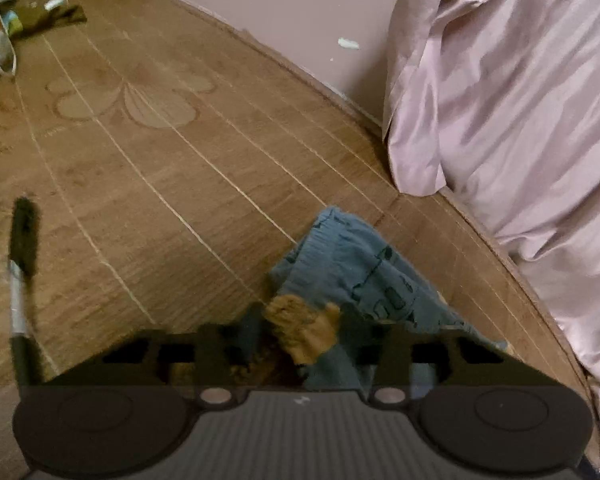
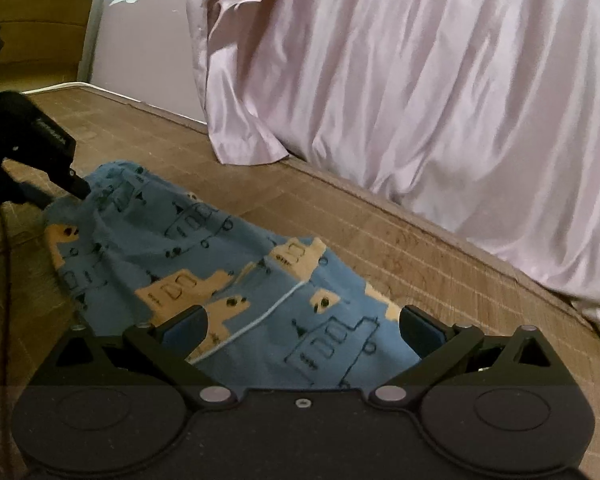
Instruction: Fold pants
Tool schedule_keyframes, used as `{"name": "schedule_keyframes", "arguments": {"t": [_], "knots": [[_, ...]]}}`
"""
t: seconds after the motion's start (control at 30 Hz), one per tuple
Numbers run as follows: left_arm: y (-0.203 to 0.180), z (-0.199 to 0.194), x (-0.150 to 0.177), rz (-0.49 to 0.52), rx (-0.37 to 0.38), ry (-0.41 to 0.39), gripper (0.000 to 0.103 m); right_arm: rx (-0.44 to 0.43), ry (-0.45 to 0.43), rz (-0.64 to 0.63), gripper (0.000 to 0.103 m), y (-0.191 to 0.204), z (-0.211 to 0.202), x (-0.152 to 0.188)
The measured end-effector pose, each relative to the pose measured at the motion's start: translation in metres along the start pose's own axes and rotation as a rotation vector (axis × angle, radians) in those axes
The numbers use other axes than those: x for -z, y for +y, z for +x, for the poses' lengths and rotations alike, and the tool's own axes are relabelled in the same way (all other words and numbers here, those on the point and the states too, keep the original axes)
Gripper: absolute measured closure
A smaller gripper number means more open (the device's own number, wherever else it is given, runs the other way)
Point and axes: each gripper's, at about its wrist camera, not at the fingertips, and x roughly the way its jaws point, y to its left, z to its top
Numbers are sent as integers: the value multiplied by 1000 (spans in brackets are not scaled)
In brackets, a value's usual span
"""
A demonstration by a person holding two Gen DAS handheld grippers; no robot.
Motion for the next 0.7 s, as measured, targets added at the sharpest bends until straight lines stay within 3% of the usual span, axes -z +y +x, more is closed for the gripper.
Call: {"name": "schedule_keyframes", "arguments": {"t": [0.13,0.23,0.4,0.5,0.57,0.7], "knots": [[-6,-3,0,28,-48,-44,77,-11,13,6,2,0,5,5],[-31,-11,8,189,-137,-107,79,-13,4,-9,2,1,9,6],[-74,-14,21,545,-122,-252,82,-12,10,2,2,0,13,9],[-79,-3,26,728,-155,-277,82,-15,12,-2,2,0,13,11],[-72,6,29,765,-180,-245,82,-17,13,-9,2,1,14,11],[-58,18,26,692,-164,-165,76,-23,14,-11,2,3,15,12]]}}
